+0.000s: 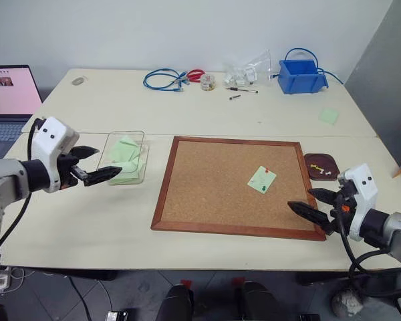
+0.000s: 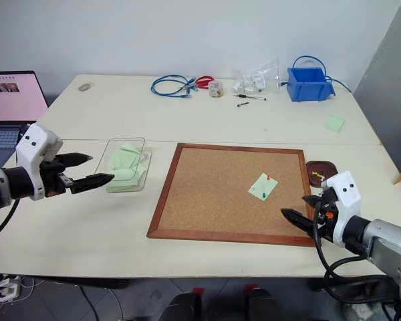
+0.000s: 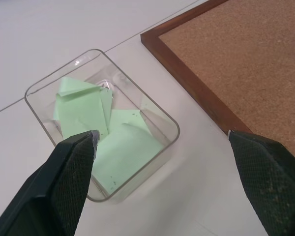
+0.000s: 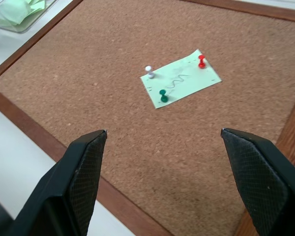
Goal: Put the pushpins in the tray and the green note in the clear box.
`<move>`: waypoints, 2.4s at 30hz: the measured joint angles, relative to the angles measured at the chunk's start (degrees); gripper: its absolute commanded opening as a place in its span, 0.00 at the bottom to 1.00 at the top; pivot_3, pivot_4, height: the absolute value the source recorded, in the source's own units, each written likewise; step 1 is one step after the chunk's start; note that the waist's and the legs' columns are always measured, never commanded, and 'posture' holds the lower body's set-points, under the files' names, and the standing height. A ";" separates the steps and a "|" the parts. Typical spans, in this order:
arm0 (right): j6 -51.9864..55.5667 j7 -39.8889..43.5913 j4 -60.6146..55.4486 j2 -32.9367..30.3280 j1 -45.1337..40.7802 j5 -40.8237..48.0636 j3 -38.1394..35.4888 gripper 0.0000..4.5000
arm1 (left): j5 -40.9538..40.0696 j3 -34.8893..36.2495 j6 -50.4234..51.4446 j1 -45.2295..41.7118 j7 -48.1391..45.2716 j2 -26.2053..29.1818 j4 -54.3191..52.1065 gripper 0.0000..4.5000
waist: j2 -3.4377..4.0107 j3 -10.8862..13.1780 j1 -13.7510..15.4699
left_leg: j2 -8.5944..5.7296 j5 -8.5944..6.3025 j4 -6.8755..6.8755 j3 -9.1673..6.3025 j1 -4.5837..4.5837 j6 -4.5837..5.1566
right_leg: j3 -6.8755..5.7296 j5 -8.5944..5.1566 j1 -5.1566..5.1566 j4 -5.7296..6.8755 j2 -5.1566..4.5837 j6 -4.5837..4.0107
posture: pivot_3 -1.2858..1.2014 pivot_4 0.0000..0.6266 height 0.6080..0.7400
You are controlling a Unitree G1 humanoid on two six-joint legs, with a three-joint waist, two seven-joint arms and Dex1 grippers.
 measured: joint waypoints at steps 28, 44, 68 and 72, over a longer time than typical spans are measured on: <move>-3.02 -6.33 1.13 -6.41 2.34 4.04 -1.42 0.87 | -2.64 -1.61 -1.62 -2.61 -4.58 1.39 1.87 0.99 | -0.12 0.07 0.11 | 0.02 0.01 0.00 0.03 0.02 0.00 | 0.01 0.00 -0.01 0.05 0.01 0.00 | 0.52 0.24 1.00; -7.62 -10.59 2.32 -5.49 4.39 0.05 -3.49 0.87 | -1.76 -9.06 -5.21 -10.70 -5.58 -3.02 3.17 0.99 | -0.16 0.07 0.16 | 0.00 0.01 0.05 0.05 0.03 0.00 | 0.02 0.00 0.03 0.09 0.02 0.00 | 0.52 0.24 1.00; -27.29 -16.55 14.38 6.29 -7.74 -16.80 21.92 0.87 | 17.94 -34.74 -34.07 -19.83 2.63 -42.65 23.18 0.01 | -0.18 0.04 0.17 | -0.14 0.01 0.79 -0.02 -0.07 0.00 | 0.07 0.07 0.08 0.52 0.01 0.09 | 0.52 0.24 1.00; -30.91 -16.35 18.96 8.31 -8.57 -20.36 23.86 0.87 | 20.27 -35.15 -36.00 -20.18 4.03 -44.77 27.26 0.01 | -0.18 0.04 0.16 | -0.14 0.01 0.79 -0.03 -0.07 0.00 | 0.06 0.07 0.07 0.56 0.01 0.09 | 0.52 0.24 1.00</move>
